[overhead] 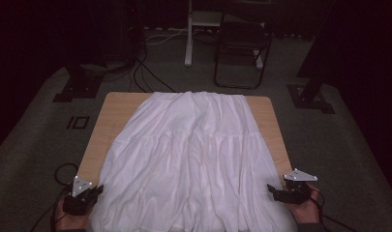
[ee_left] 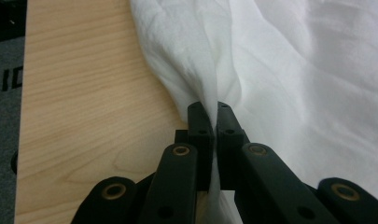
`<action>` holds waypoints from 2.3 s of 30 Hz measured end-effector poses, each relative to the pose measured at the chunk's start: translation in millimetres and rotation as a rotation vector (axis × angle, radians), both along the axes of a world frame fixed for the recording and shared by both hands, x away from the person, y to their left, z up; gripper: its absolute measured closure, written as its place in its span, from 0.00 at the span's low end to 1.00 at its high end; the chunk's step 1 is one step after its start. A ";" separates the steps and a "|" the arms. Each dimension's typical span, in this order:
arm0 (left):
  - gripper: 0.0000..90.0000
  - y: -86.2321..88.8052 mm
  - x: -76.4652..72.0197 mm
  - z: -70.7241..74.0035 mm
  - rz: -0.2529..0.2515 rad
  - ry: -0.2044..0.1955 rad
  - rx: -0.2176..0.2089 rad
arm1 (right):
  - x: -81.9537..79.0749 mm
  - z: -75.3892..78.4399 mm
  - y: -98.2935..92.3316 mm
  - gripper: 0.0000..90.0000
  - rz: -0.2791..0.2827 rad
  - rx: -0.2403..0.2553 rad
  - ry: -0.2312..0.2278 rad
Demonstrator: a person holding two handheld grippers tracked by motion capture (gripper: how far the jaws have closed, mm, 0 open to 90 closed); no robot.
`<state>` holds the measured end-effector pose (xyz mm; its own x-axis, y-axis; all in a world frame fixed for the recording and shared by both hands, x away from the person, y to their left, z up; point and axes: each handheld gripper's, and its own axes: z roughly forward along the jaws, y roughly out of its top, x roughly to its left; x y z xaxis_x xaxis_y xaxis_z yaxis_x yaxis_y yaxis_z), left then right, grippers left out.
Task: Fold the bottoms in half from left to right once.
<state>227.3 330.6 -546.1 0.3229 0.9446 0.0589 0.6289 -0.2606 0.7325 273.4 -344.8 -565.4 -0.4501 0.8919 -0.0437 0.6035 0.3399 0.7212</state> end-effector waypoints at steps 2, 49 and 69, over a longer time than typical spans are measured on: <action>0.98 0.2 1.1 0.8 0.003 -0.006 -0.004 | -3.0 -5.0 -1.6 0.21 -0.003 -0.001 0.017; 0.99 -53.4 -5.3 151.0 -0.190 -0.355 -0.101 | -7.5 15.7 -20.4 0.97 -0.032 0.124 -0.071; 0.69 -293.3 70.3 92.2 -0.769 -0.052 -0.263 | -9.3 50.6 13.6 0.51 -0.057 0.072 -0.180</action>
<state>297.5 37.3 -453.9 0.8898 0.4450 -0.1014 0.3076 -0.4207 0.8534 264.1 -331.2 -514.8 -0.3900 0.9192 -0.0540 0.4796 0.2529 0.8402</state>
